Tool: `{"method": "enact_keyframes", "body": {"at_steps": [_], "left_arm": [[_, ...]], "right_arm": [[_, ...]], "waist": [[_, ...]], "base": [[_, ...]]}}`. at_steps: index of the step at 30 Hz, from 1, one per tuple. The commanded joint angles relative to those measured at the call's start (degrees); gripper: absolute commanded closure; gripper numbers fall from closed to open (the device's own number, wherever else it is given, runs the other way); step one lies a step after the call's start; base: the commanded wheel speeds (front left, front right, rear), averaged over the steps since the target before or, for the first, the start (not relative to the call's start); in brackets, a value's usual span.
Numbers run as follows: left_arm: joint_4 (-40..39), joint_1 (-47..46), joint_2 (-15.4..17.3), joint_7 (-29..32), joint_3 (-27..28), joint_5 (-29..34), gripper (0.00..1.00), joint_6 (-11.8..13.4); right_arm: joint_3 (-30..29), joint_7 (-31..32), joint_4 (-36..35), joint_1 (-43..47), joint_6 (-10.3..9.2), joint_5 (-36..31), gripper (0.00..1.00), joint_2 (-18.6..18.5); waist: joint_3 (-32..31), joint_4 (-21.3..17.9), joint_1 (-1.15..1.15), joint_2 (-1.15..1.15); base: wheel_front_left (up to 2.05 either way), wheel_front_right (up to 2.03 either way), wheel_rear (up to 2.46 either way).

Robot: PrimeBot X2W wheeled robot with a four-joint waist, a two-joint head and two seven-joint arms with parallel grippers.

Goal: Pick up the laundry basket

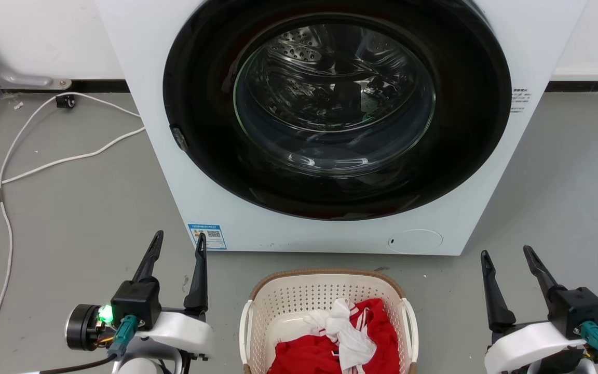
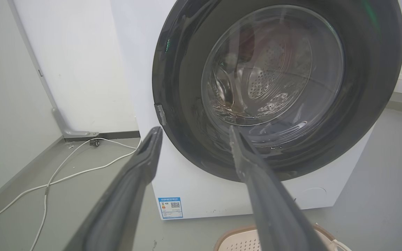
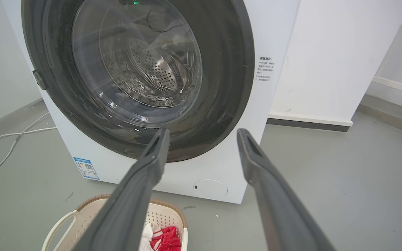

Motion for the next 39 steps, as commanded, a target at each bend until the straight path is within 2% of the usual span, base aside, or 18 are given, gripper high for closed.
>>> {"method": "enact_keyframes", "body": {"at_steps": [1, 23, 30, 31, 39], "left_arm": [[0.0, -0.1, 0.0, -0.2, 0.1, -0.2, 0.00, 0.2], [1.6, -1.4, -0.5, -0.2, 0.4, -0.5, 0.00, -0.4], [10.5, -6.0, -0.6, -0.2, 0.1, -2.1, 0.00, -1.3], [15.0, -8.7, -0.6, -0.2, 0.2, -2.8, 0.00, -1.6], [28.3, -17.4, -0.3, 0.1, -0.2, -5.7, 0.00, -3.3]], "right_arm": [[0.0, -0.4, 0.0, 0.3, -0.02, 0.0, 0.00, 0.2], [-0.5, 0.3, 0.9, -1.6, -0.02, 1.8, 0.00, 0.2], [-0.2, 2.1, 5.2, -5.5, -0.02, 2.8, 0.00, 0.2], [0.1, 2.7, 8.2, -8.0, -0.02, 3.6, 0.00, 0.2], [1.4, 4.5, 19.0, -15.8, -0.02, 5.3, 0.00, 0.2]], "waist": [[0.0, 0.0, 0.00, 0.00], [2.6, 0.0, 0.00, 0.00], [9.1, -0.8, 0.00, 0.00], [12.4, -1.1, 0.00, 0.00], [21.0, -2.0, 0.00, 0.00]], "base": [[0.00, 0.00, 0.00], [0.00, 0.00, 0.00], [0.00, 0.00, 0.00], [0.00, 0.00, 0.00], [0.00, 0.00, 0.00]]}}
